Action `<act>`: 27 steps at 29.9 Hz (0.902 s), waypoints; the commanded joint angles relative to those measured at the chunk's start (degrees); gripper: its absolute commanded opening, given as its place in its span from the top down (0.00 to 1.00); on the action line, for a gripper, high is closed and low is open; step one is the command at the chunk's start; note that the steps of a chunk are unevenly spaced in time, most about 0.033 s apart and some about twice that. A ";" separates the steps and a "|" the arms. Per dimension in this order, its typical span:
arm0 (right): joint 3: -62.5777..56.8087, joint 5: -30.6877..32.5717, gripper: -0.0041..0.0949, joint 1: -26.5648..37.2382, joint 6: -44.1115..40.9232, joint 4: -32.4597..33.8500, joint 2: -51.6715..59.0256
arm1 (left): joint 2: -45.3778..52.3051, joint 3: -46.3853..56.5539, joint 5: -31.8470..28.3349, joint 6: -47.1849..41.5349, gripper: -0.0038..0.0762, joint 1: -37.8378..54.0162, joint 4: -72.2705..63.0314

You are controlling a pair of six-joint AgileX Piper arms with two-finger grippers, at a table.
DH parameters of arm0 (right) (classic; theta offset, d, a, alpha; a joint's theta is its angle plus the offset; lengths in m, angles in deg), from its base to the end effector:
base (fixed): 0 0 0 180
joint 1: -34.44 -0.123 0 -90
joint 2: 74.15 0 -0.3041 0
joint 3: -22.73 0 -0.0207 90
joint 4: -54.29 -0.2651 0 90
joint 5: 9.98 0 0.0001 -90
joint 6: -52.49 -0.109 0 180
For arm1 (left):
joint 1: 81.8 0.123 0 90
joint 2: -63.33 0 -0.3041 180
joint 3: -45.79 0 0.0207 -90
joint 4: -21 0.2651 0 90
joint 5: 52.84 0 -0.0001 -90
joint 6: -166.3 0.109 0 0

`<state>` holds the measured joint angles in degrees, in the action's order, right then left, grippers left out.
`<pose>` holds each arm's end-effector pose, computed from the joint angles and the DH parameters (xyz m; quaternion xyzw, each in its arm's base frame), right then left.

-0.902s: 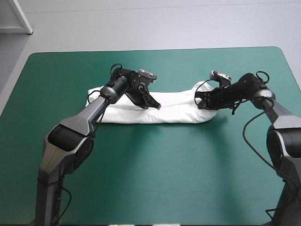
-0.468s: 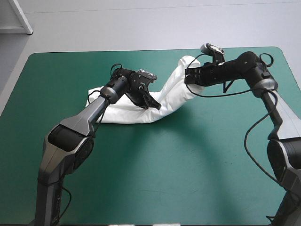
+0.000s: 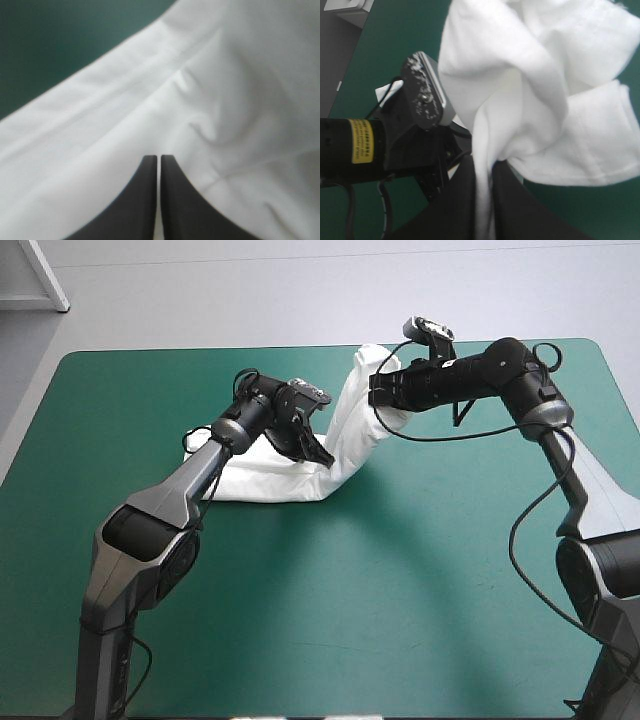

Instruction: Fold the cloth

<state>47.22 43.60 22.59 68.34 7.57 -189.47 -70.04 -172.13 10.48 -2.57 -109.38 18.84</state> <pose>0.4363 0.1568 0.3536 -0.0863 0.8790 0.3657 0.2935 0.4540 -0.2413 0.2379 0.3208 0.9289 -0.0443 0.1797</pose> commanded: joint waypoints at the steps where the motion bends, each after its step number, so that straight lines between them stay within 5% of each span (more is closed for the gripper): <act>1: 2.17 -0.92 0.97 -0.29 0.63 -3.03 2.62 | 8.35 -4.47 1.17 -1.86 0.93 -0.12 6.20; 8: 4.28 -2.20 0.97 -4.69 2.29 -3.52 1.58 | 16.56 -4.77 10.41 -1.33 0.93 5.29 6.52; 19: 22.96 -0.40 0.97 -14.40 -1.02 -3.57 -8.94 | 33.72 12.89 9.96 -1.72 0.93 16.75 7.14; 27: 36.60 -0.22 0.97 -21.98 -2.11 -4.41 -22.29 | 43.50 28.52 3.37 -1.72 0.93 19.99 7.14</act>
<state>78.17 44.95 2.52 65.95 7.03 -211.81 -31.25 -145.85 17.52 -3.91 -89.61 26.05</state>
